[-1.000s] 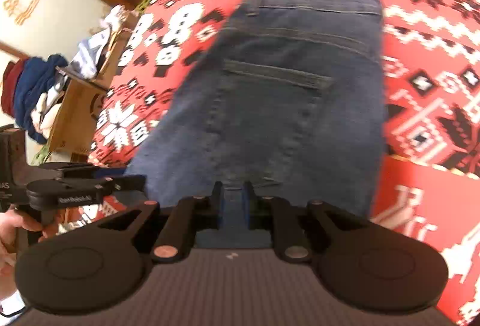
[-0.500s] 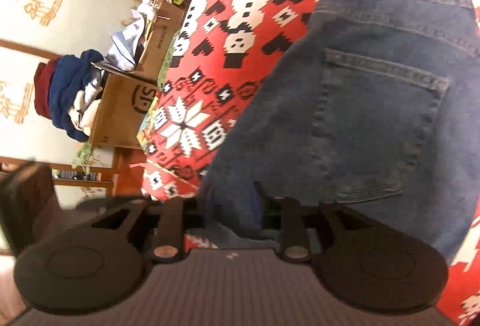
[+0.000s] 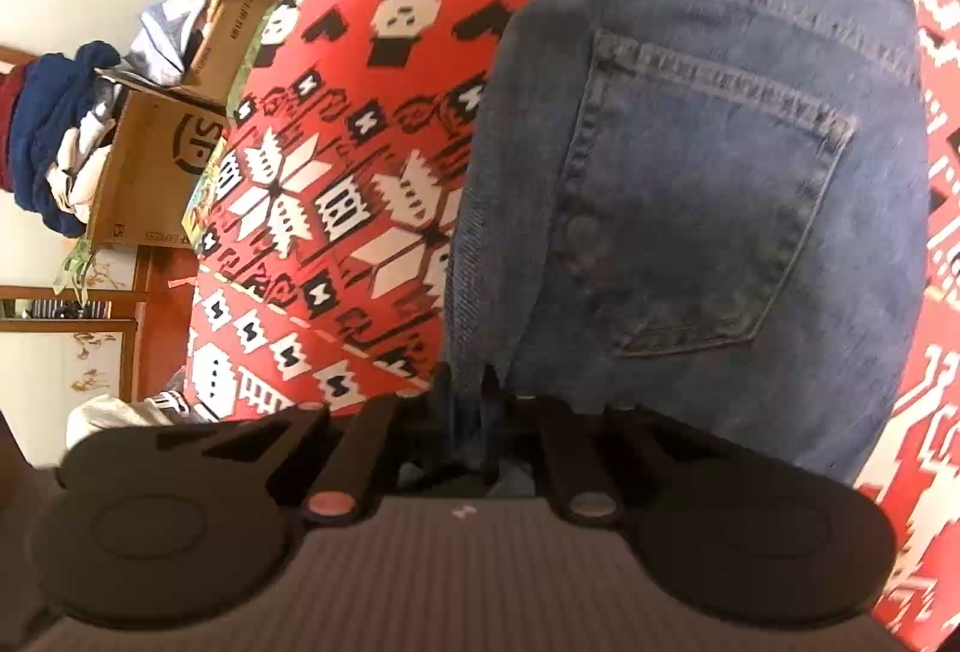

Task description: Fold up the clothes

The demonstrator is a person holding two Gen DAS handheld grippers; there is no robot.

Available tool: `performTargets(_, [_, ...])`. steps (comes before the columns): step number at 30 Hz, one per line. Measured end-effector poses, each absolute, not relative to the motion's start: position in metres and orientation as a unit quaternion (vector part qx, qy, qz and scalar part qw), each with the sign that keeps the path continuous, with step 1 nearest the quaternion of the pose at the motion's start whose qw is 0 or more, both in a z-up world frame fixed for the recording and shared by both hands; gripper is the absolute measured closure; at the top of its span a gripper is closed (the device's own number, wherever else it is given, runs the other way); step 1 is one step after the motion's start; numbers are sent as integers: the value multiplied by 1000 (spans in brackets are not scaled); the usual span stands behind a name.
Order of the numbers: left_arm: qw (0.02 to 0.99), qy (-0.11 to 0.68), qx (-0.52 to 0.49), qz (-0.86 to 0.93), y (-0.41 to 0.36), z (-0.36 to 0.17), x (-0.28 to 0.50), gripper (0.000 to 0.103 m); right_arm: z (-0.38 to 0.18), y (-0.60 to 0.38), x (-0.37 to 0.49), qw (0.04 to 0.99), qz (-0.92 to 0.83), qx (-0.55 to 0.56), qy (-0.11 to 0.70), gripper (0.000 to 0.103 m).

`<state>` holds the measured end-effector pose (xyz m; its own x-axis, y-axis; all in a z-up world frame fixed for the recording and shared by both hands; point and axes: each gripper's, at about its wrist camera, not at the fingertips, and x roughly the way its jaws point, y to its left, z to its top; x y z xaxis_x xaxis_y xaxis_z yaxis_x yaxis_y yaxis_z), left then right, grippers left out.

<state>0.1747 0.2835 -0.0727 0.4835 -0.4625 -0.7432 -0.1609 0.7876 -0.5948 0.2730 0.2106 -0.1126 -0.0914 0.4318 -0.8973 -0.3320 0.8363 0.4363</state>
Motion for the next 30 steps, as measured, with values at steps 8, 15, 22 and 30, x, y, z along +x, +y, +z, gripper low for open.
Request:
performTargets(8, [798, 491, -335, -104, 294, -46, 172, 86, -86, 123, 288, 718, 210, 84, 659, 98])
performTargets(15, [786, 531, -304, -91, 284, -50, 190, 86, -26, 17, 286, 762, 153, 108, 620, 98])
performTargets(22, [775, 554, -276, -128, 229, -61, 219, 86, 8, -115, 281, 798, 57, 126, 587, 98])
performTargets(30, [745, 585, -278, -160, 157, -85, 240, 80, -37, -208, 283, 796, -6, 135, 591, 98])
